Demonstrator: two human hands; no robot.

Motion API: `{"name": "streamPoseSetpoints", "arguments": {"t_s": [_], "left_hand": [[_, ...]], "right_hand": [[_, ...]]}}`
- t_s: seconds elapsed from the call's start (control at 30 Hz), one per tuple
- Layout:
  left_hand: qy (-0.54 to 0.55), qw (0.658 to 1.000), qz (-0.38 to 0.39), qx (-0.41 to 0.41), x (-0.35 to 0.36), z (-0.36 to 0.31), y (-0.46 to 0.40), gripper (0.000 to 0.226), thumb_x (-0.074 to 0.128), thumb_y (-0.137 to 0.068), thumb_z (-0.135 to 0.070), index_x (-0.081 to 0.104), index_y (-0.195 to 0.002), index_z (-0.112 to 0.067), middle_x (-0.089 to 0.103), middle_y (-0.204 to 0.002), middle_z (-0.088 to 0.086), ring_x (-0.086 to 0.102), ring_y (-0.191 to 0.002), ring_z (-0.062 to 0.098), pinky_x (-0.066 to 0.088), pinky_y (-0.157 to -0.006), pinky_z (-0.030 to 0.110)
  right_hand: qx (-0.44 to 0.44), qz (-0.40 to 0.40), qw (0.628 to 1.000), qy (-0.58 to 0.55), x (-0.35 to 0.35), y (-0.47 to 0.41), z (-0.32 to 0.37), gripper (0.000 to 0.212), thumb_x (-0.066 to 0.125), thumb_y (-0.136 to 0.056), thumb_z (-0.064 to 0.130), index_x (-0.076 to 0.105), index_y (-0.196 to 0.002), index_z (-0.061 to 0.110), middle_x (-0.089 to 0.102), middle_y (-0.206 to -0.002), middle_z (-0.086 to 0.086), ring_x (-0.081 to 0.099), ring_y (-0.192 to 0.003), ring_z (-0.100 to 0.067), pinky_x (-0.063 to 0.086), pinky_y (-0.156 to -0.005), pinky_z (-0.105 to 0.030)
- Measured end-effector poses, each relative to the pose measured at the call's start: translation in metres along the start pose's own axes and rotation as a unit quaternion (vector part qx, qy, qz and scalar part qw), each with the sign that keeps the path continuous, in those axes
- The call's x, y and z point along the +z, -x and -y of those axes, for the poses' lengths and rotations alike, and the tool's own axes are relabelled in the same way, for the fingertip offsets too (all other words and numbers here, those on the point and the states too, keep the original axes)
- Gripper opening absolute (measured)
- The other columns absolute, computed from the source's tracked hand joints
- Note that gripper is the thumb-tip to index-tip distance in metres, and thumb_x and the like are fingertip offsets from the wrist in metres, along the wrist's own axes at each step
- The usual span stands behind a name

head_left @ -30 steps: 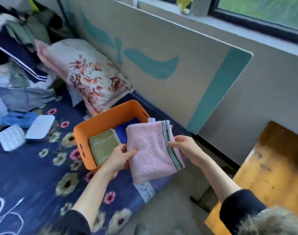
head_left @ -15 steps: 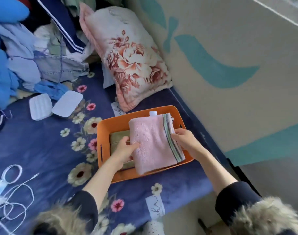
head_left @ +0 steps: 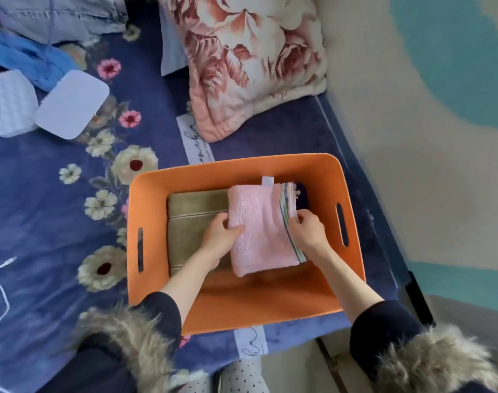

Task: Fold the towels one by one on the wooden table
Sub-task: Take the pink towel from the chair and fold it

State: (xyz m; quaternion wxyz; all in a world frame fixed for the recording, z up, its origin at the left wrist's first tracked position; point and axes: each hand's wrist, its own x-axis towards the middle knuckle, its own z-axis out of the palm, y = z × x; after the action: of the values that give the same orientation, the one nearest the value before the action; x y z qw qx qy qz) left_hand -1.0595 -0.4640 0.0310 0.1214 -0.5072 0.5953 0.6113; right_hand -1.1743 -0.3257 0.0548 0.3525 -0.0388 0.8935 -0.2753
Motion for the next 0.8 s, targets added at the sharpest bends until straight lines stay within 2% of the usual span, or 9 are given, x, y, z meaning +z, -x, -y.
{"name": "streamPoseSetpoints", "arguments": {"t_s": [0.07, 0.17, 0.27, 0.53, 0.63, 0.7, 0.73, 0.8], "left_hand": [[0.002, 1.000, 0.003, -0.004, 0.006, 0.008, -0.010, 0.027, 0.061, -0.086, -0.020, 0.049, -0.109, -0.024, 0.061, -0.109, -0.001, 0.058, -0.095, 0.017, 0.048, -0.073, 0.033], [-0.004, 1.000, 0.008, 0.001, 0.012, 0.012, -0.021, 0.034, 0.061, -0.086, -0.023, 0.050, -0.118, -0.018, 0.061, -0.112, 0.002, 0.058, -0.096, 0.019, 0.046, -0.072, 0.031], [-0.003, 1.000, 0.017, 0.006, 0.017, 0.010, -0.028, 0.045, 0.062, -0.086, -0.027, 0.047, -0.127, -0.016, 0.059, -0.115, 0.003, 0.058, -0.099, 0.020, 0.046, -0.073, 0.030], [0.013, 0.999, 0.031, -0.014, 0.028, 0.013, -0.039, 0.042, 0.062, -0.087, -0.023, 0.047, -0.125, -0.014, 0.058, -0.115, 0.004, 0.057, -0.095, 0.018, 0.048, -0.080, 0.034], [-0.028, 0.999, 0.031, 0.004, 0.029, 0.015, -0.037, 0.056, 0.061, -0.088, -0.027, 0.036, -0.137, -0.013, 0.053, -0.122, 0.005, 0.055, -0.106, 0.022, 0.048, -0.092, 0.041], [-0.103, 0.992, 0.001, 0.072, 0.028, 0.017, -0.029, 0.060, 0.059, -0.089, -0.030, 0.030, -0.139, -0.015, 0.049, -0.127, 0.008, 0.053, -0.111, 0.025, 0.047, -0.092, 0.039], [-0.163, 0.978, -0.024, 0.130, 0.027, 0.019, -0.022, 0.062, 0.059, -0.089, -0.031, 0.028, -0.140, -0.017, 0.045, -0.130, 0.009, 0.051, -0.112, 0.026, 0.047, -0.089, 0.038], [-0.307, 0.908, -0.075, 0.277, 0.026, 0.021, -0.010, 0.065, 0.060, -0.086, -0.030, 0.028, -0.142, -0.016, 0.036, -0.139, 0.011, 0.046, -0.119, 0.029, 0.047, -0.089, 0.039]], "right_hand": [[-0.001, -0.001, 1.000, 0.005, 0.006, -0.008, -0.006, 0.014, 0.041, -0.093, 0.011, 0.055, -0.092, 0.011, 0.052, -0.076, 0.003, 0.050, -0.069, -0.014, 0.033, -0.050, -0.021], [0.005, -0.025, 1.000, 0.010, 0.010, -0.016, -0.011, 0.014, 0.041, -0.091, 0.007, 0.054, -0.091, 0.007, 0.053, -0.078, 0.000, 0.051, -0.074, -0.019, 0.032, -0.051, -0.022], [0.019, -0.063, 0.998, 0.007, 0.010, -0.018, -0.012, 0.018, 0.041, -0.092, 0.009, 0.056, -0.102, 0.006, 0.057, -0.091, -0.004, 0.056, -0.085, -0.021, 0.043, -0.068, -0.027], [0.031, -0.078, 0.994, 0.076, 0.012, -0.028, -0.017, 0.026, 0.037, -0.093, 0.008, 0.051, -0.113, 0.001, 0.060, -0.111, -0.018, 0.059, -0.099, -0.033, 0.048, -0.076, -0.035], [0.032, -0.088, 0.992, 0.086, 0.013, -0.028, -0.020, 0.029, 0.036, -0.095, 0.009, 0.047, -0.121, 0.002, 0.058, -0.118, -0.018, 0.057, -0.105, -0.033, 0.048, -0.084, -0.037], [0.011, -0.102, 0.989, 0.103, 0.013, -0.025, -0.022, 0.037, 0.039, -0.094, 0.010, 0.041, -0.131, 0.007, 0.051, -0.128, -0.017, 0.052, -0.114, -0.033, 0.044, -0.093, -0.038], [-0.017, -0.108, 0.986, 0.126, 0.014, -0.021, -0.023, 0.043, 0.039, -0.094, 0.009, 0.035, -0.137, 0.010, 0.045, -0.135, -0.016, 0.047, -0.120, -0.032, 0.040, -0.098, -0.038], [-0.100, -0.098, 0.971, 0.193, 0.017, -0.010, -0.027, 0.054, 0.038, -0.093, 0.006, 0.023, -0.145, 0.013, 0.027, -0.149, -0.014, 0.029, -0.135, -0.032, 0.030, -0.109, -0.043]]}}
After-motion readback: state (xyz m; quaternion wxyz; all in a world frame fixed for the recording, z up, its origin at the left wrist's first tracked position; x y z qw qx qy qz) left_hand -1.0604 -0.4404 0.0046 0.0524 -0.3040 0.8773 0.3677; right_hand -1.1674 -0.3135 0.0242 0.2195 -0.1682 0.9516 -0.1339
